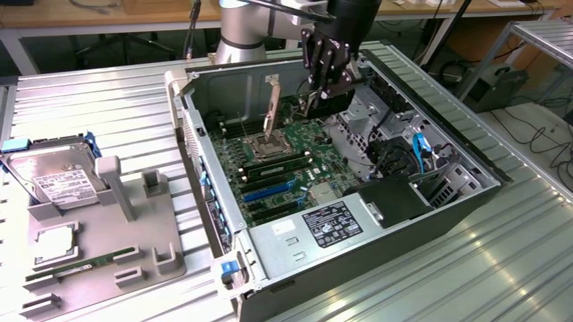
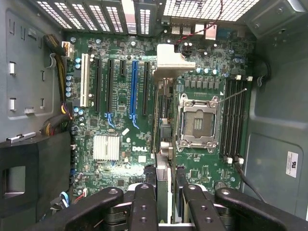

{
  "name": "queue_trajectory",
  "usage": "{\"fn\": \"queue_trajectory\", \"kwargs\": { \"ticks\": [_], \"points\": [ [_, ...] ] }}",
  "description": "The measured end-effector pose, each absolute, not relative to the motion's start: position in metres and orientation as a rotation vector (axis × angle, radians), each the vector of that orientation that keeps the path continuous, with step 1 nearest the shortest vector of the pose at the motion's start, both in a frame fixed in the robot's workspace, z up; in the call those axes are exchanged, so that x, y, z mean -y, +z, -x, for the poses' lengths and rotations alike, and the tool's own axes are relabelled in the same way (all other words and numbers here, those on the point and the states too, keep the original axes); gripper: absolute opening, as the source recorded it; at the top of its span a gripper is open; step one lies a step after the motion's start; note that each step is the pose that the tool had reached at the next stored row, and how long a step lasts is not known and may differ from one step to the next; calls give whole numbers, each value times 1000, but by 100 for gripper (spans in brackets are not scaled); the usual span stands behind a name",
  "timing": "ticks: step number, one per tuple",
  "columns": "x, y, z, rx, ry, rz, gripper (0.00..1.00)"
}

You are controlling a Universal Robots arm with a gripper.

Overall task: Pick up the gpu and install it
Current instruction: 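Insert the gpu into the slot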

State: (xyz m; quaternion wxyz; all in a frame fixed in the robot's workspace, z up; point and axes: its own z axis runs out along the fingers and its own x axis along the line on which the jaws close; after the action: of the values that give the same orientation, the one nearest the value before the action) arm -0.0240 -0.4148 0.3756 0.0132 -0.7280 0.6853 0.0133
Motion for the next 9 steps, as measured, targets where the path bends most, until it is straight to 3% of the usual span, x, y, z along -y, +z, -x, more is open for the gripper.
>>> {"fn": "queue_trajectory", "kwargs": {
  "ticks": [9],
  "points": [
    [415, 373, 24, -2135, 42, 2268, 26]
  ]
}}
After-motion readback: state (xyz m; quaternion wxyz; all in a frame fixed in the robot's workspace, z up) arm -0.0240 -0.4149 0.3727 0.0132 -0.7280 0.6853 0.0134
